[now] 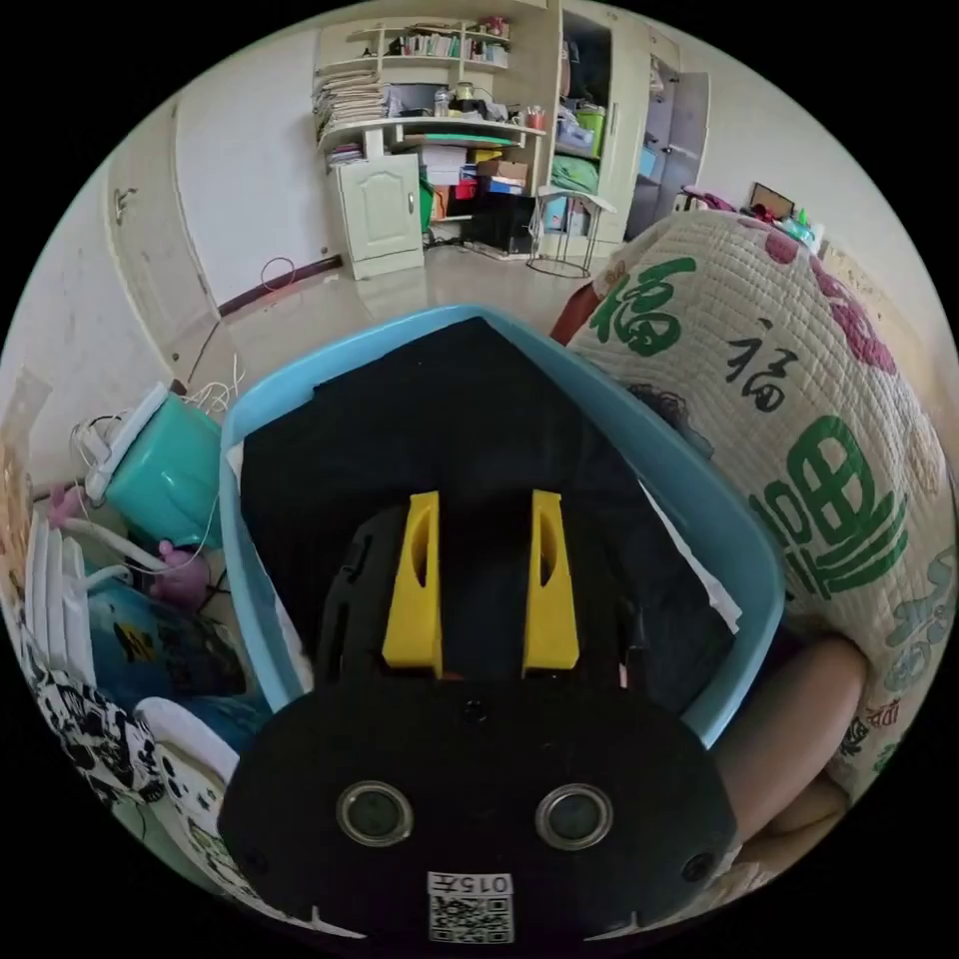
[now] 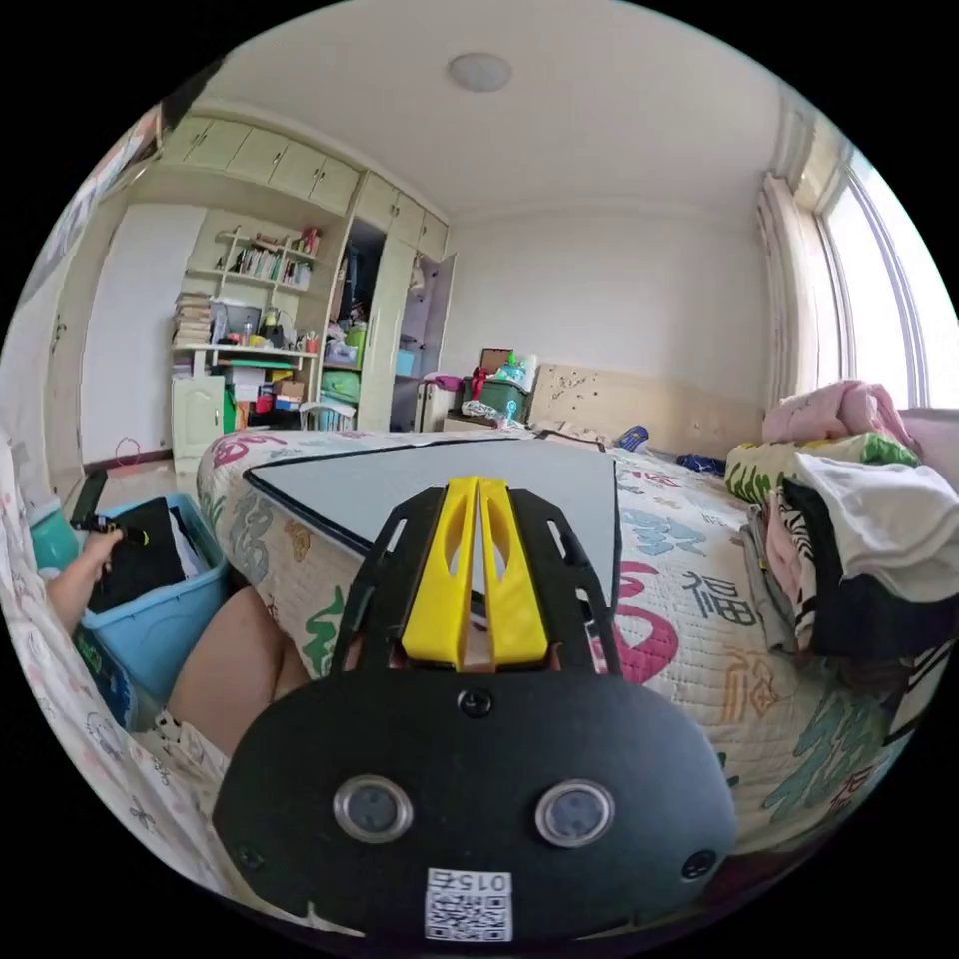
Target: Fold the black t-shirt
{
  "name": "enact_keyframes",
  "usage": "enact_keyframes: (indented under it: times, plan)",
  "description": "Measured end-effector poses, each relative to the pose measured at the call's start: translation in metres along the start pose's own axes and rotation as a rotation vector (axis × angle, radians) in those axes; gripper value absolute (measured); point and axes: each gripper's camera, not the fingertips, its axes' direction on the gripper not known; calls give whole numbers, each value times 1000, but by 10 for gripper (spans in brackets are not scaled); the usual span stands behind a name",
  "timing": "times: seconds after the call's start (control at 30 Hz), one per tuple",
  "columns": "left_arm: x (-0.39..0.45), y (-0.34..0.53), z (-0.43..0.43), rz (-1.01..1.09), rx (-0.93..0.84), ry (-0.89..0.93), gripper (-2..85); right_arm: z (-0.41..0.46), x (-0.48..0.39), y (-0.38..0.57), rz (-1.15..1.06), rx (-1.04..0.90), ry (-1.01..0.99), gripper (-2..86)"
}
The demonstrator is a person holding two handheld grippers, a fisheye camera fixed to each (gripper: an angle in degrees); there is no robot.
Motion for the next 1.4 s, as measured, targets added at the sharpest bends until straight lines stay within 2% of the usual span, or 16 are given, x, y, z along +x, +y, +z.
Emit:
enact_keyframes:
  times: [0.03, 0.13, 0.2, 0.27, 0.37, 0.47, 0.53, 0.63, 0.7, 0.8, 0.9, 1.13, 1.23, 1.33, 1.4]
  plan:
    - [-14, 0, -9, -16, 8, 35, 79, -4, 5, 5, -1, -4, -20, -9]
    - [-109, 18, -46, -188, 78, 351, 30, -26, 43, 29, 28, -28, -123, -10]
    - [-181, 50, -78, -331, 182, 687, 19, -45, 76, 45, 54, -31, -127, -10]
    - [-203, 64, -125, -306, 294, 785, 15, -59, 100, 55, 64, -41, -119, -10]
    - [-203, 58, -223, -102, 409, 882, 11, -79, 135, 70, 68, -56, -120, -10]
    - [-189, 58, -318, 135, 541, 1116, 10, -97, 163, 84, 74, -57, -139, -10]
    - [-165, 64, -367, 301, 569, 1271, 10, -108, 175, 92, 77, -45, -152, -10]
    - [-92, 102, -432, 580, 573, 1465, 11, -131, 191, 102, 80, -10, -160, -10]
    - [-15, 161, -455, 771, 489, 1593, 11, -149, 211, 108, 104, 9, -158, -10]
    - [73, 259, -437, 903, 293, 1596, 12, -172, 249, 120, 178, 19, -159, -8]
    - [102, 355, -411, 968, 184, 1546, 13, -199, 291, 139, 258, 17, -154, -3]
    - [39, 476, -415, 1008, 261, 1512, 12, -207, 325, 175, 286, -28, -60, 13]
    - [16, 525, -415, 1052, 281, 1502, 12, -181, 310, 146, 199, -4, -87, 35]
    - [-2, 572, -407, 1047, 294, 1496, 12, -140, 269, 85, 8, -15, -250, 71]
    - [-11, 600, -400, 1038, 292, 1505, 11, -86, 228, 36, -133, -112, -406, 105]
